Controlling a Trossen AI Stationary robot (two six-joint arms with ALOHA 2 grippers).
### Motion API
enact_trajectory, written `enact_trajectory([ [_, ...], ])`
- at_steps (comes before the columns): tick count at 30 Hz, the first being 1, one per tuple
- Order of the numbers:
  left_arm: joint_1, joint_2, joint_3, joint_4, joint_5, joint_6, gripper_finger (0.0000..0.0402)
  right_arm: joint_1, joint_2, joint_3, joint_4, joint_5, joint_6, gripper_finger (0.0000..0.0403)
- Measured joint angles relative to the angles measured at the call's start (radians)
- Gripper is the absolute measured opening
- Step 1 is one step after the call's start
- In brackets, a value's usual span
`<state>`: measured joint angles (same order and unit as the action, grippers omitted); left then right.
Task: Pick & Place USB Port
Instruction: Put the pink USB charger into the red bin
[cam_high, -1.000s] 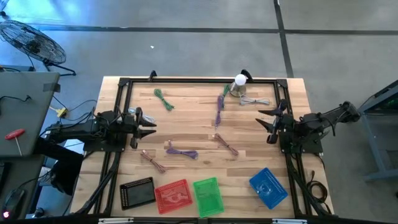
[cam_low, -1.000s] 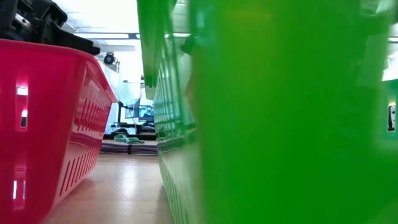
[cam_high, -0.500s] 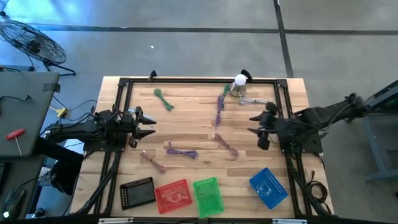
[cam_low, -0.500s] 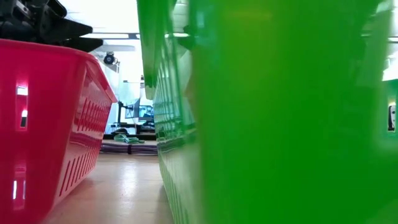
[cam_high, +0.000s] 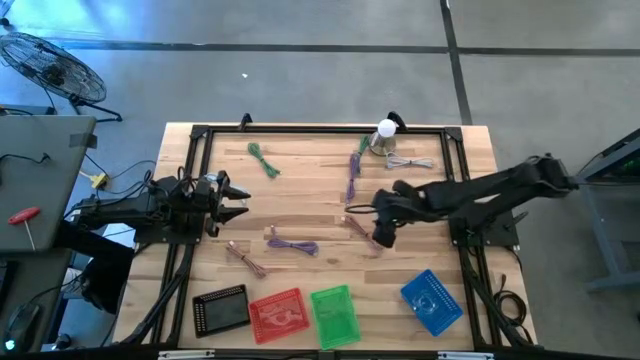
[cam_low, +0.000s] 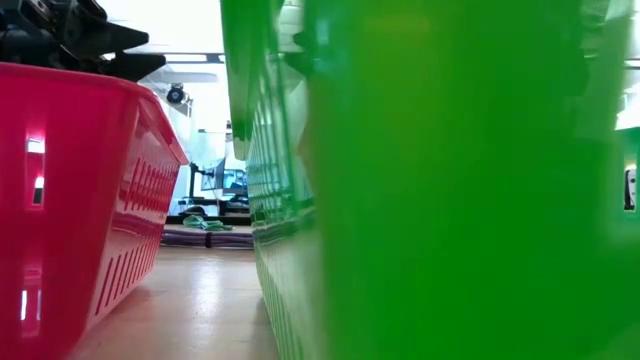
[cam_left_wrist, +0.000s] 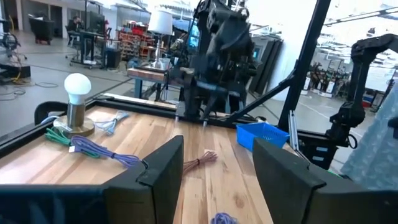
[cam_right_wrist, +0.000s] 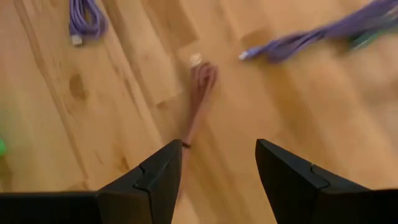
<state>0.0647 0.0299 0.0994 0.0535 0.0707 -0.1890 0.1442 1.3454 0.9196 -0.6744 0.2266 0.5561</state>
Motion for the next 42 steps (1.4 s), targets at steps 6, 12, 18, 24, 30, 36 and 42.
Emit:
enact_trajectory([
  [6, 0.000, 0.000, 0.000, -0.020, 0.028, 0.000, 0.0188, -0.014, 0.146, -0.019, 0.091, -0.073, 0.023, 0.0197],
  [12, 0.000, 0.000, 0.000, -0.064, 0.029, 0.000, 0.0188, -0.013, 0.281, -0.019, 0.154, -0.113, 0.043, 0.0197],
  [18, 0.000, 0.000, 0.000, -0.063, 0.024, 0.000, 0.0188, -0.012, 0.391, -0.015, 0.178, -0.090, 0.042, 0.0197],
  [24, 0.000, 0.000, 0.000, -0.063, 0.001, 0.004, 0.0188, -0.020, 0.432, -0.010, 0.188, -0.090, -0.025, 0.0126],
  [30, 0.000, 0.000, 0.000, -0.045, -0.012, 0.007, 0.0188, -0.018, 0.358, -0.022, 0.253, -0.041, -0.087, 0.0024],
  [36, 0.000, 0.001, 0.000, -0.010, -0.008, 0.000, 0.0188, -0.006, 0.222, -0.020, 0.333, 0.012, -0.153, 0.0013],
  [42, 0.000, 0.059, 0.000, 0.161, 0.025, -0.002, 0.0188, 0.033, 0.096, -0.019, 0.573, 0.063, -0.312, 0.0011],
])
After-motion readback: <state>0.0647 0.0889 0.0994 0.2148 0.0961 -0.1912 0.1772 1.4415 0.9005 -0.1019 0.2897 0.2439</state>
